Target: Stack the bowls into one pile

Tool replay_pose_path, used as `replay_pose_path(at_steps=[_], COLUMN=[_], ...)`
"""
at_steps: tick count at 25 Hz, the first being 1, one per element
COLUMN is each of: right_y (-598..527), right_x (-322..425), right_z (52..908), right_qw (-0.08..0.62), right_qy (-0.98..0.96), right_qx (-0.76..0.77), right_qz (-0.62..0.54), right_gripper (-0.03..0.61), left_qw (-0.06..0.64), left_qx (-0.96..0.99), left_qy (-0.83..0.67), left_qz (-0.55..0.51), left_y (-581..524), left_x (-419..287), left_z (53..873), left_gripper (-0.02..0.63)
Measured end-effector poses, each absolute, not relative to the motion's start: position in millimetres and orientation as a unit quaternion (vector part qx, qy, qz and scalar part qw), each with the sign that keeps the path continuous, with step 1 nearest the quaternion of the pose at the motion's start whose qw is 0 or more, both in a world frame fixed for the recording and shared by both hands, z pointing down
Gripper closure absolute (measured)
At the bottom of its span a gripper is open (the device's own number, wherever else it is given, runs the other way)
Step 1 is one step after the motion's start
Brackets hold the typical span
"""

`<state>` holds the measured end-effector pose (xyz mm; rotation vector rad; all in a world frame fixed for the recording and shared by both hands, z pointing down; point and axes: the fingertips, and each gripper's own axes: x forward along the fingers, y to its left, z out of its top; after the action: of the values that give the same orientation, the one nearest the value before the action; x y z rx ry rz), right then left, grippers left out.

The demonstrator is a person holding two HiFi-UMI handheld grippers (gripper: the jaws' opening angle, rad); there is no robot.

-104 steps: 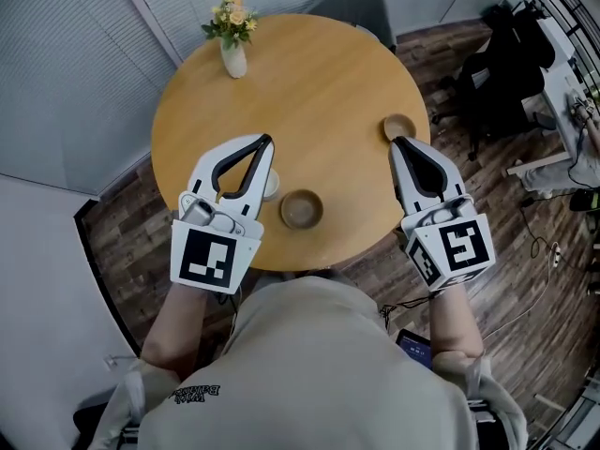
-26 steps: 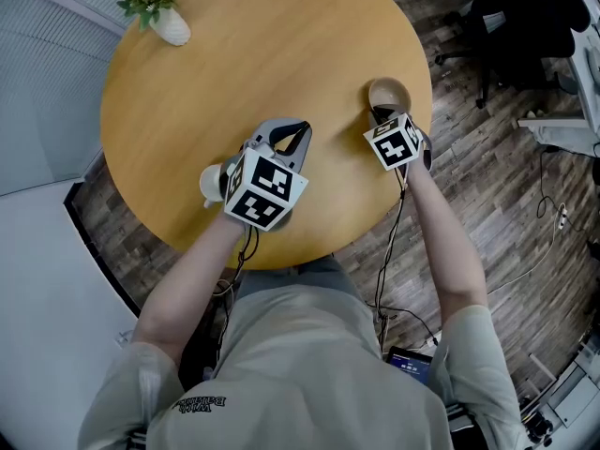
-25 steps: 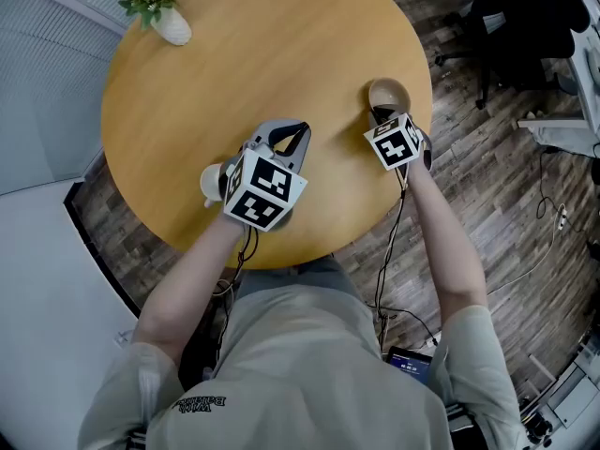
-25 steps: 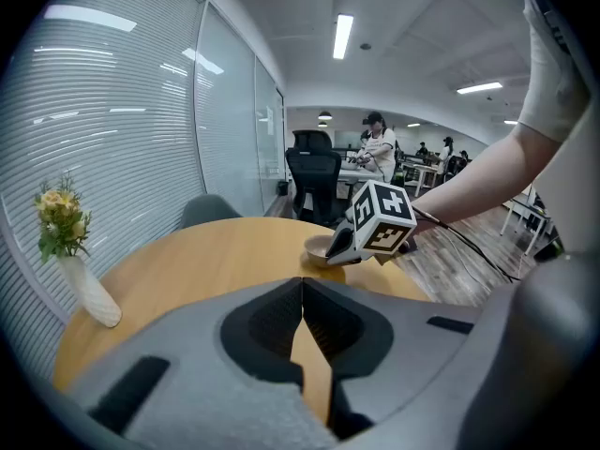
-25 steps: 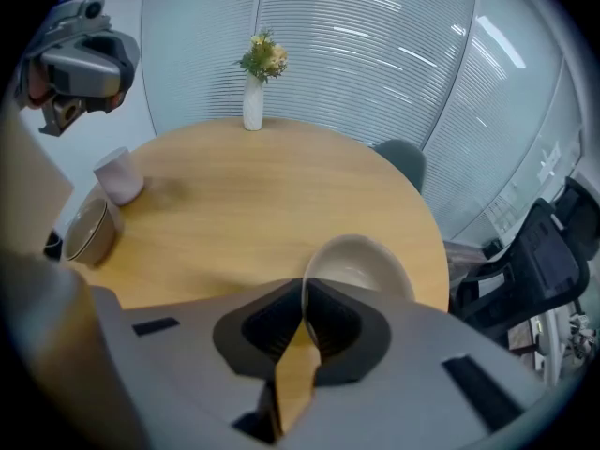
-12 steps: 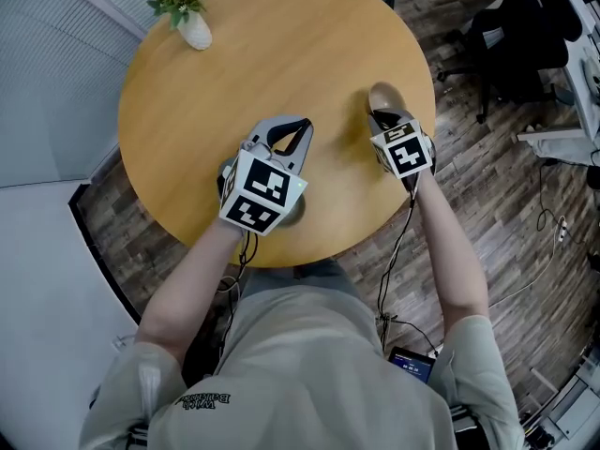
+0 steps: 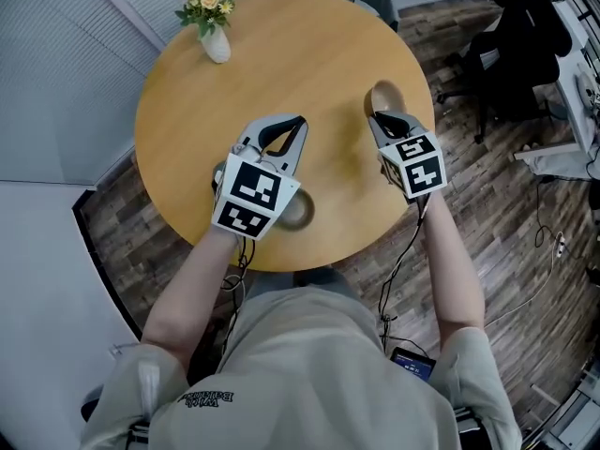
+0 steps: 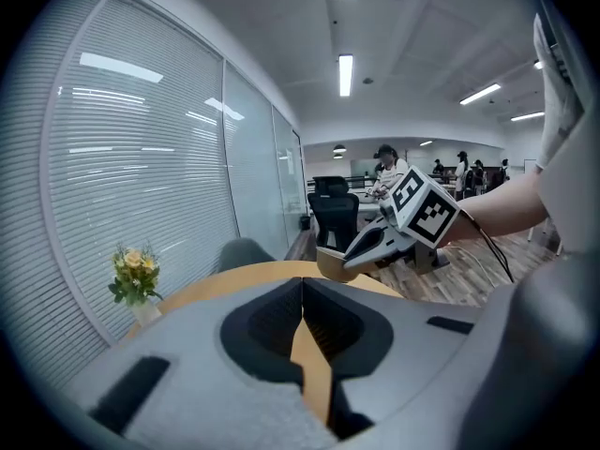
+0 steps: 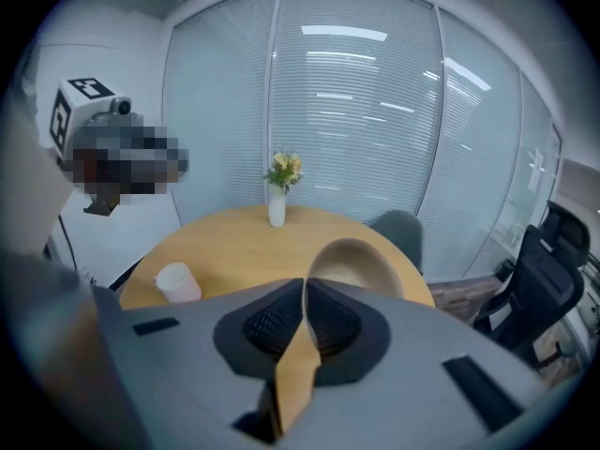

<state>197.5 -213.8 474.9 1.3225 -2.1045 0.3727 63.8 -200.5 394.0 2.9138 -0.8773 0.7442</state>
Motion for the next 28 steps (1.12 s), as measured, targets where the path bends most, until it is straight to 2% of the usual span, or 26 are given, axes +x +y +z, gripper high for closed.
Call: replay_pose_path(at_steps=[12,28], right_y=[-181,-155], right_x=[154,99], right_z=[373,329], right_qw=[0.226,0.21], right_qy=[-0.832,-0.863], right_qx=[0.499,0.457], right_qz=[0.085,0.041], right_gripper=[0.543,0.543], left_qw=[-0.034,-0.057], left_qx=[0.925,0.908], left_qy=[-0.322,-0.368], left_qz=[0.198,0.191], left_y=[-184,-163], left_x=[15,-51], left_z=[335,301], left_gripper=[0.592,0.592])
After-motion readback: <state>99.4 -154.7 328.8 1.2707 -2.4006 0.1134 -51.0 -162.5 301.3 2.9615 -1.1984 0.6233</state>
